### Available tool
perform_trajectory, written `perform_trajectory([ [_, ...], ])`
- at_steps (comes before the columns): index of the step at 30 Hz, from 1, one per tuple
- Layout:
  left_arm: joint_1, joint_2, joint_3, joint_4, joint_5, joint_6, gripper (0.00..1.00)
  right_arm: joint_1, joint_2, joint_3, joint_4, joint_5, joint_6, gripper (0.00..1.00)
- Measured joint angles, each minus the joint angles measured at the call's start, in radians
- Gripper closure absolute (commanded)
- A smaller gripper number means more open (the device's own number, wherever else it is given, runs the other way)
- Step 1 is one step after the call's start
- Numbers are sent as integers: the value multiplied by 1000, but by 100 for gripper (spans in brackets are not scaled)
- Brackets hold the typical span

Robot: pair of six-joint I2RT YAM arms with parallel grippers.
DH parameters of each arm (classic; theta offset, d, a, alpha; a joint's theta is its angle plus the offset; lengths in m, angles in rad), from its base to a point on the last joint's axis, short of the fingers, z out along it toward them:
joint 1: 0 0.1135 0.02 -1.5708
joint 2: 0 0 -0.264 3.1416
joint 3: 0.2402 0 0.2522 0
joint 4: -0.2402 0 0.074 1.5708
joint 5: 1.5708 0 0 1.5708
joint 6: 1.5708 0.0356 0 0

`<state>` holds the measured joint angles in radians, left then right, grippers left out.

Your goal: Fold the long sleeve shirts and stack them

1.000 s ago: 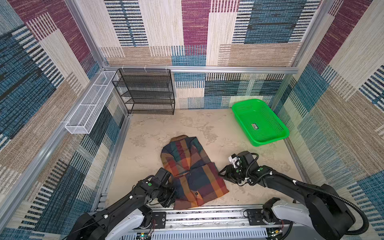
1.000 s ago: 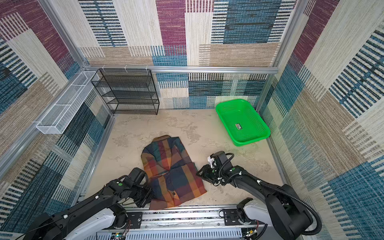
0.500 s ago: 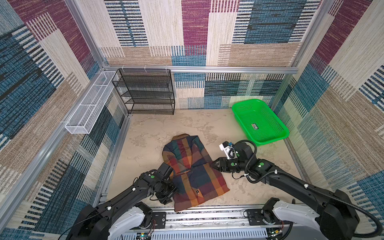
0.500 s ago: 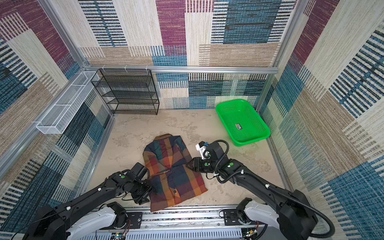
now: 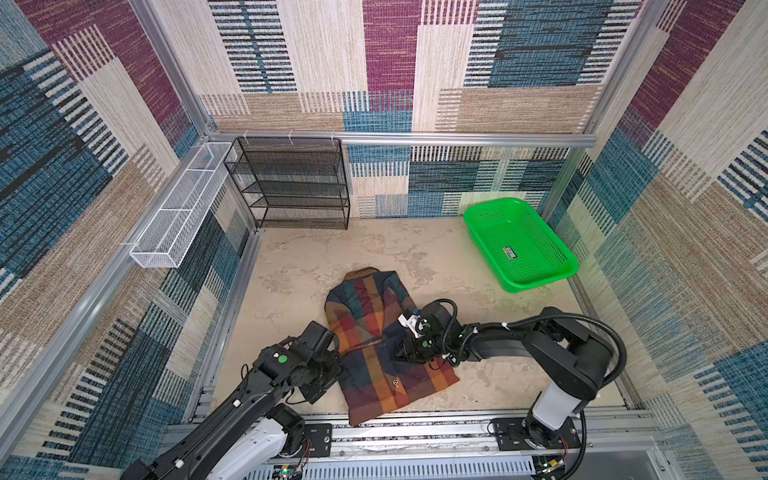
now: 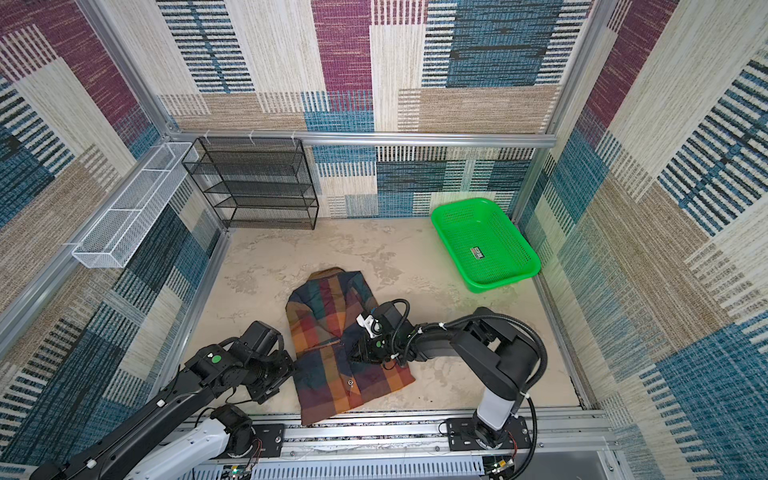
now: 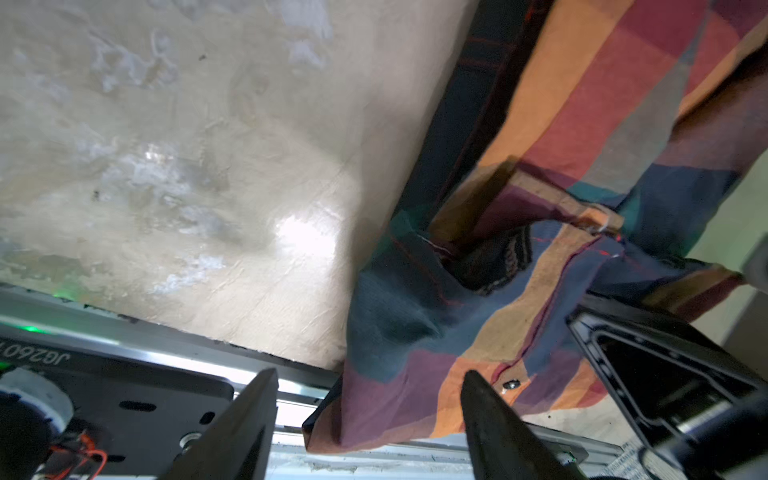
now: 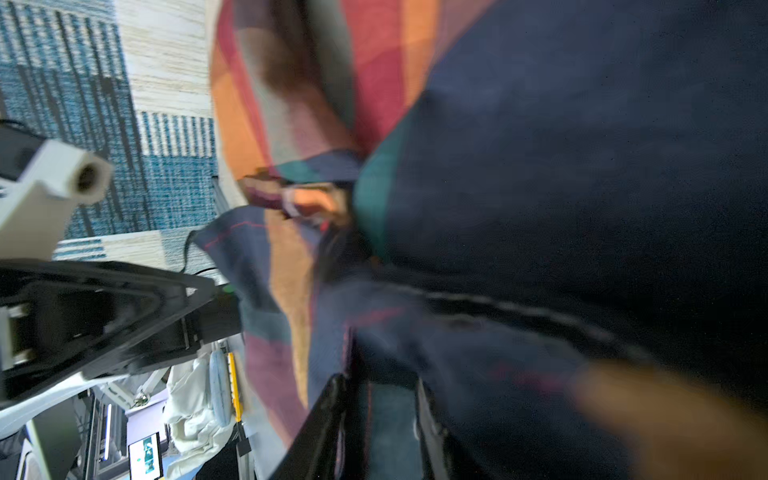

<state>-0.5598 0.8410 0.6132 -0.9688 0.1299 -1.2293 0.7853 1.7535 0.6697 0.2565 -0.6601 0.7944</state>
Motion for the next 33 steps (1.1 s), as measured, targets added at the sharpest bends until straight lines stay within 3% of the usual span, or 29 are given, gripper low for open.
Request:
perform_trajectory([
  [5,1,87,36,9,8,43,27,-95,106,116,-23,-84,-114,61],
  [10,1,111,44,19,31,63,27,-136,163,297,-228,8,-306,51],
  [13,1,114,73,19,28,74,27,-175,78,311,-363,138,-382,39],
  [17,7,179,200,8,-34,121,26,-183,-158,296,-513,314,-422,25],
  [20,18,277,333,5,-91,193,27,-182,-318,239,-492,331,-406,23],
  [27,69,590,642,-13,-154,352,27,-193,-583,-34,-587,396,-185,17],
  [33,78,832,920,-20,-227,489,29,-306,-775,-167,-648,443,-75,13],
])
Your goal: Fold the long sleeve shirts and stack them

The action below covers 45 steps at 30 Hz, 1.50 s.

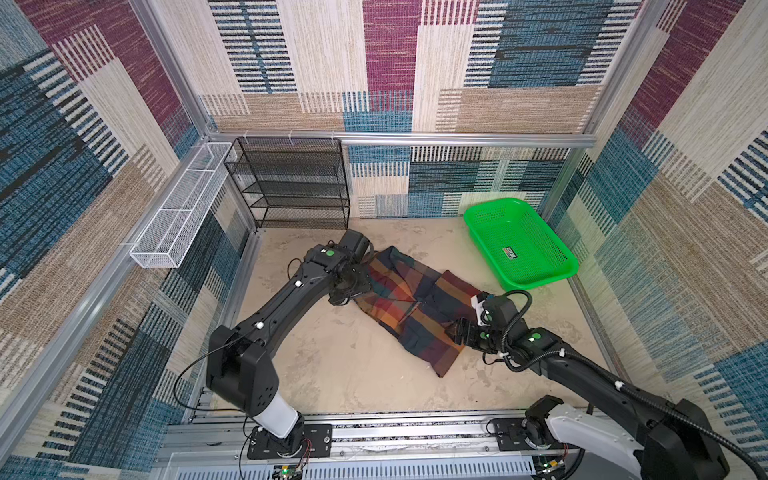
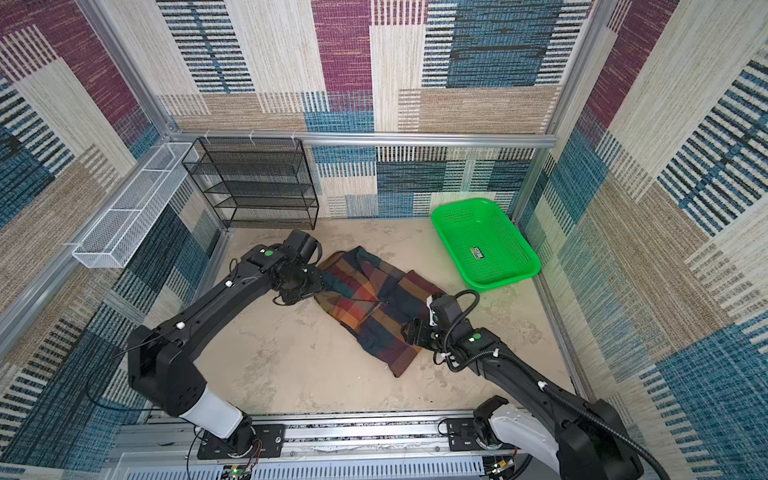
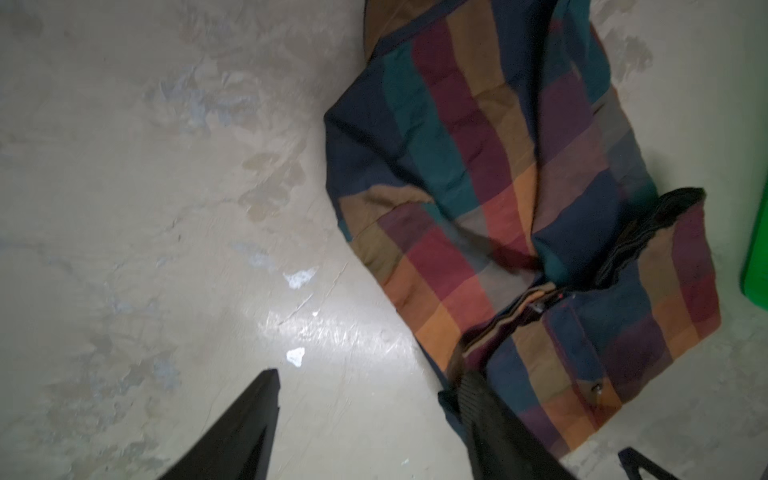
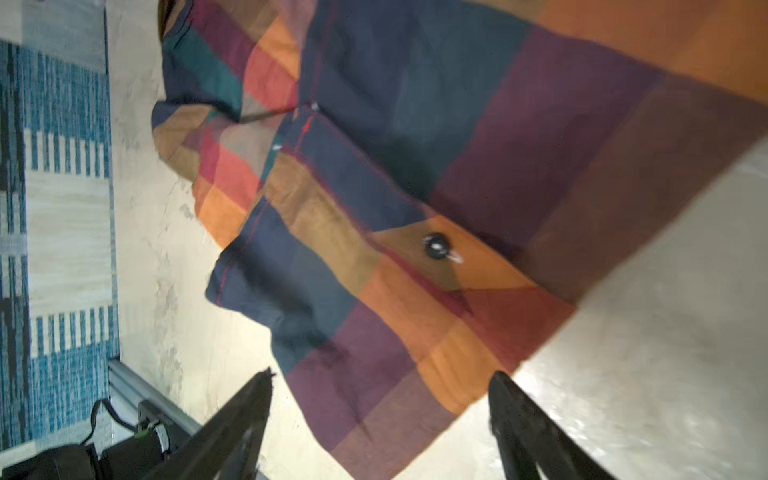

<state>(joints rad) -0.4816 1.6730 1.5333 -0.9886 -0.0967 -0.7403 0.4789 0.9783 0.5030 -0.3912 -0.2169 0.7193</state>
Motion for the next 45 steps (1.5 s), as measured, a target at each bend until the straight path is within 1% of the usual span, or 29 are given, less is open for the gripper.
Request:
perform_trajectory([
  [2,3,80,88,2,-32,39,29,-43,-29,-45,-1,-11,13,13],
  [6,10,243,230,7,-82,98,31,-89,-23,-98,10,-69,28,14],
  [9,15,349,291,11,-89,131,32,-130,-18,-113,30,-101,36,14],
  [15,19,476,299,36,-80,141,33,-241,56,-135,104,-169,32,16],
  [19,29,489,211,68,-75,111,33,-270,139,-116,179,-214,8,18],
  [22,43,464,95,88,-53,46,34,-284,208,-92,230,-249,-10,19],
  [25,49,397,-27,139,-42,-24,35,-292,267,-68,272,-273,-21,20],
  [27,47,357,-100,168,-16,-73,36,-296,294,-51,288,-281,-30,20],
  [32,10,250,-259,215,16,-171,36,-300,356,20,297,-289,-72,22],
  [36,-23,131,-391,183,66,-227,37,-305,372,55,288,-254,-122,22],
  [38,-38,41,-454,116,76,-261,37,-311,370,59,272,-238,-146,21],
  [42,-51,-149,-499,33,64,-314,37,-315,377,70,251,-218,-182,21],
  [43,-51,-179,-493,14,50,-323,37,-315,383,71,251,-217,-190,21],
  [45,-51,-188,-445,-27,38,-330,37,-315,397,71,250,-218,-197,21],
])
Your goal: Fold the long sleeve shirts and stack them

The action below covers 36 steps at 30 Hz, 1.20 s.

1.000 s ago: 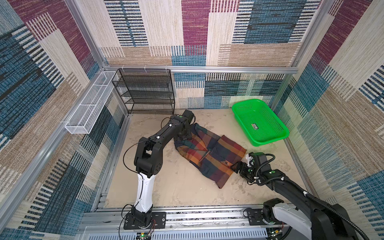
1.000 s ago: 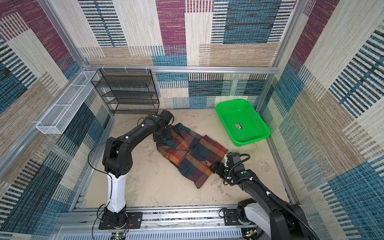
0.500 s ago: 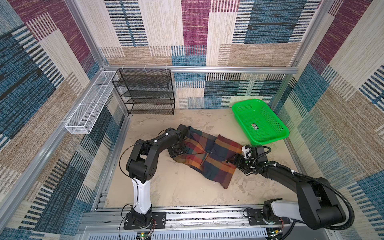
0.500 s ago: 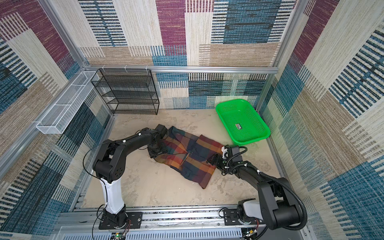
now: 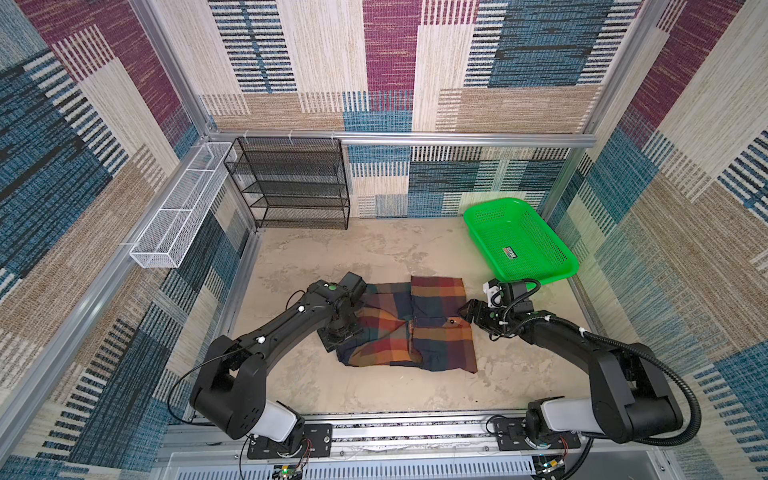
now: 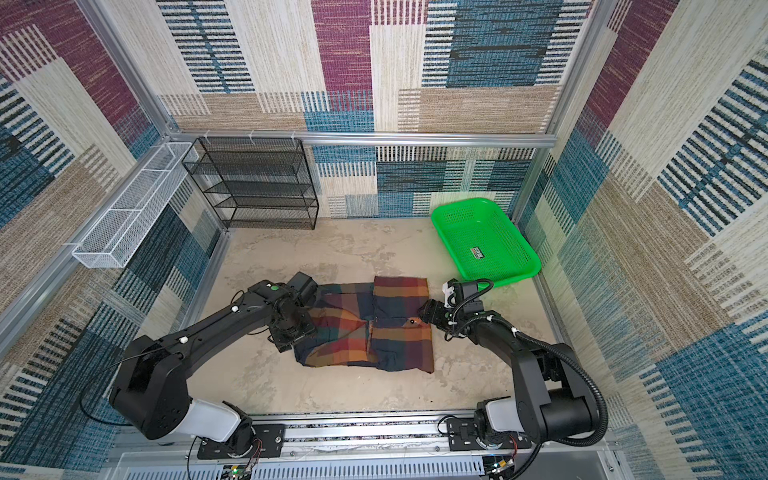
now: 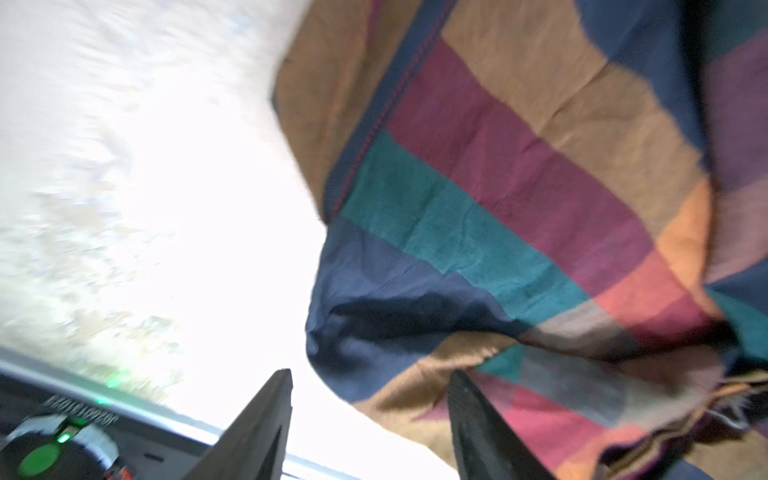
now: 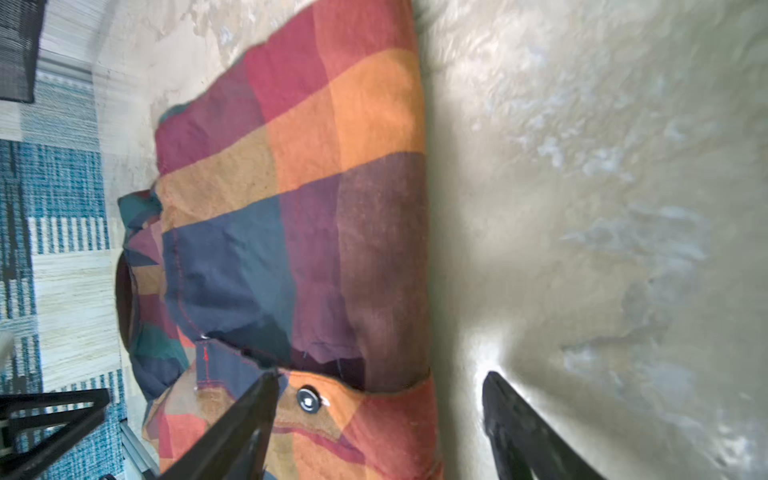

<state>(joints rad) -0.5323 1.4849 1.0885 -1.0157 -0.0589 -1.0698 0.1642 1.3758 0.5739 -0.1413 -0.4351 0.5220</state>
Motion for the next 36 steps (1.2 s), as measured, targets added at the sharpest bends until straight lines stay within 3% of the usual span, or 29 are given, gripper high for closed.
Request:
perform_trajectory([
  [8,-18,213,317,-87,-44,39,40,0,35,-11,31,-28,-27,23],
  [17,-148,491,515,-95,-15,52,42,0,120,-38,221,-118,-33,29],
  [23,-158,582,457,-51,16,74,45,0,138,-64,292,-140,-33,37],
  [31,-164,581,372,10,61,98,47,0,39,-160,291,-151,-34,32],
  [34,-164,576,357,28,67,101,47,0,31,-179,311,-161,-33,40],
  [36,-164,575,349,37,72,101,48,-2,43,-185,328,-167,-29,51],
])
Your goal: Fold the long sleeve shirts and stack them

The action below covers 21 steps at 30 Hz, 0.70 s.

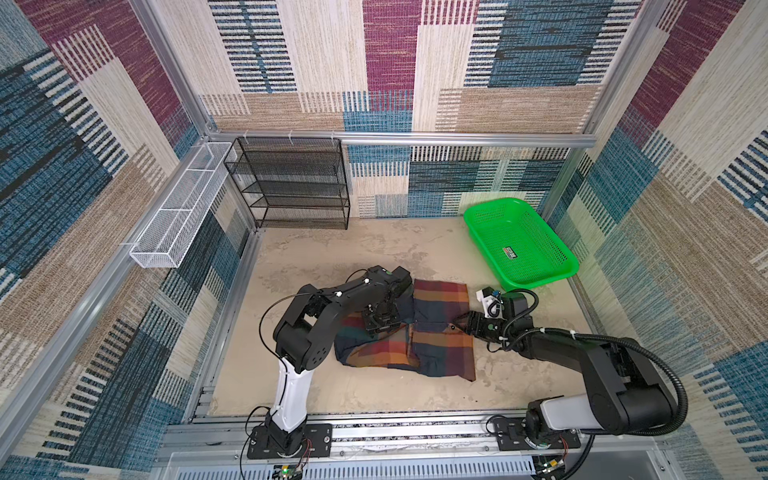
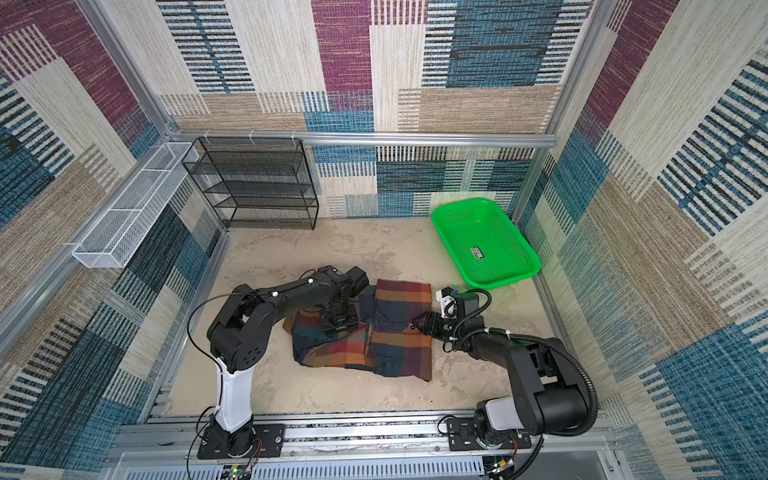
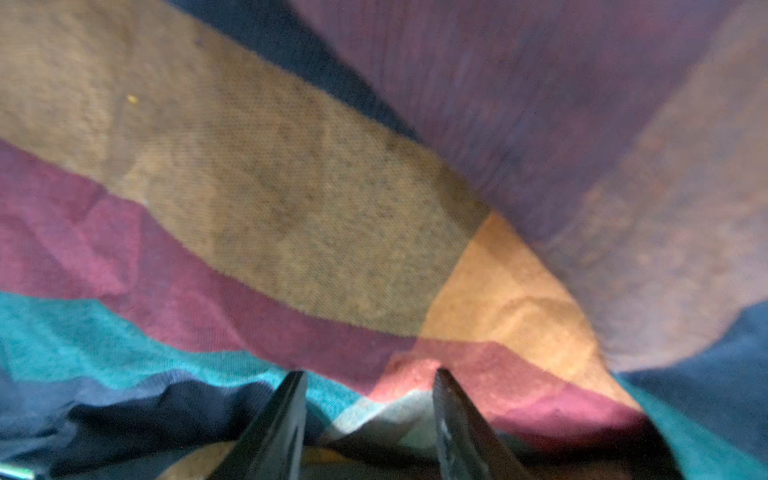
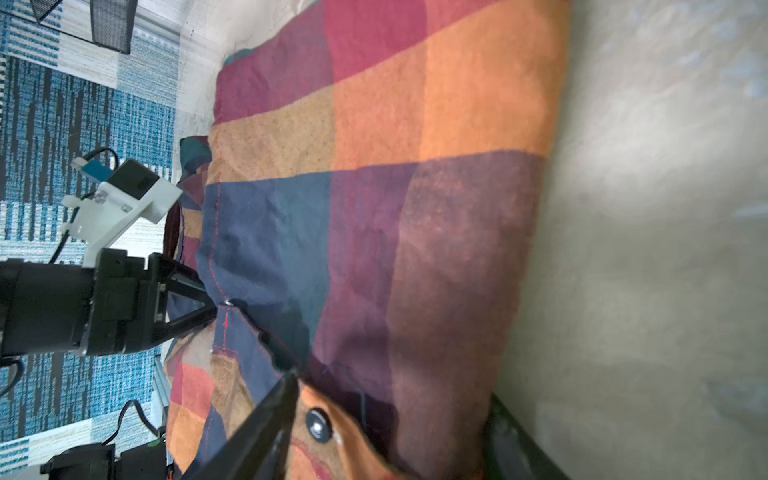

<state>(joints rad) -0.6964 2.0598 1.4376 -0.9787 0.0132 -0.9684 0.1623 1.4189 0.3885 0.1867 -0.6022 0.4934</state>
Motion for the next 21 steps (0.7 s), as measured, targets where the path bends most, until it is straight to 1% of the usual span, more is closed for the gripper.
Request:
perform_trajectory([
  [3,-1,-5,-14,16,1,0,48,2,6,-3,-11,-35,3,65],
  [7,-2,-20,-40,42,1,0,48,2,-56,-2,-72,-39,7,71],
  [9,-2,-23,-48,50,2,-1,49,2,-89,7,-87,-46,7,78],
  [11,-2,-27,-56,59,4,-1,49,2,-119,23,-99,-54,8,82],
  [14,-2,-33,-66,71,5,-1,49,2,-145,43,-112,-64,11,87],
  [21,-2,-38,-74,81,7,-2,49,17,-152,84,-149,-99,27,93],
])
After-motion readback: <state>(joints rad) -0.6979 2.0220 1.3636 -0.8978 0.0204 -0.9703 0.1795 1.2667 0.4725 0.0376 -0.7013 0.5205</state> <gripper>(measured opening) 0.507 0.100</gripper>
